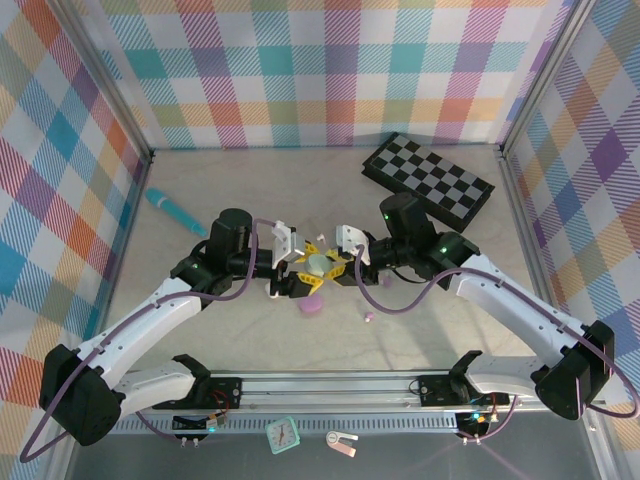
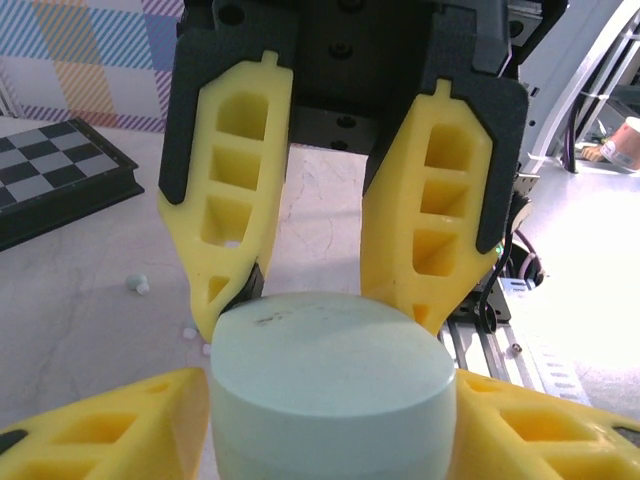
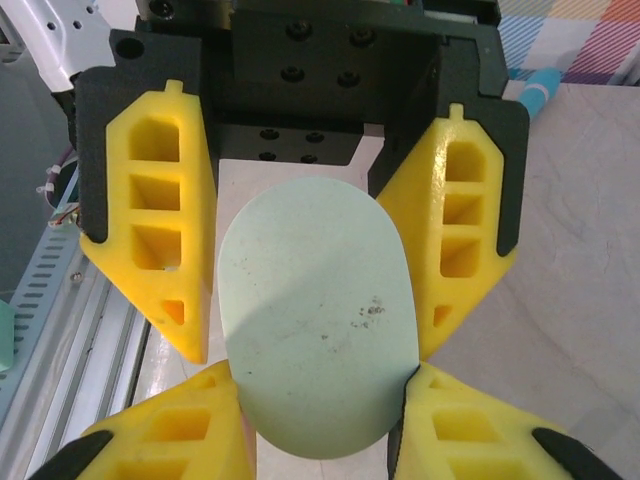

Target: Insert wireless bluetooth earbuds into charging case

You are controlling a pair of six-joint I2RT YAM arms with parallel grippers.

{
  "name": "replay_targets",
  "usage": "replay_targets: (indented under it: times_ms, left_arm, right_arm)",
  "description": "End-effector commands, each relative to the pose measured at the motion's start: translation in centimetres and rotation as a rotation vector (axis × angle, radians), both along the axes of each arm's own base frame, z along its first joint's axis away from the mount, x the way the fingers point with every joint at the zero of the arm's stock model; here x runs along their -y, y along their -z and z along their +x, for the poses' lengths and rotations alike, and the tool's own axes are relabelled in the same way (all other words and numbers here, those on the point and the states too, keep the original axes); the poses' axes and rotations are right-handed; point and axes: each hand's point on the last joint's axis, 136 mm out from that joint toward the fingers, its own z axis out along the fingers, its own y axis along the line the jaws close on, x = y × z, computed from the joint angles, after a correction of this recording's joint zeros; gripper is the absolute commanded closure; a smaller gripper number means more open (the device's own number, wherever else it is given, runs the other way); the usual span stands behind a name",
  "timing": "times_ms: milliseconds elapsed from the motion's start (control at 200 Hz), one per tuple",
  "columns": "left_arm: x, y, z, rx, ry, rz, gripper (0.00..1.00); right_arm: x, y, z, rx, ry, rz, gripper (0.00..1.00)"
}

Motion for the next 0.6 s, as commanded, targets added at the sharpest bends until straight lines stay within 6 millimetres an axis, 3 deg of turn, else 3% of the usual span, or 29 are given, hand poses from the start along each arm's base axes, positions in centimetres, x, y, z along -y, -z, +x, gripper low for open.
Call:
replay_targets:
  times_ms: [0, 595]
  left_arm:
    - [0.15, -1.08, -0.75, 0.030, 0.029, -0.035, 0.45]
    - [0.31, -1.09, -0.77, 0.015, 0.040, -0.037, 0.66]
  right_arm:
    - [0.10, -0.35, 0.01, 0.002, 0.001, 0.016, 0.73]
    - [0.29, -0.07, 0.25, 0.003, 0.019, 0.000, 0.72]
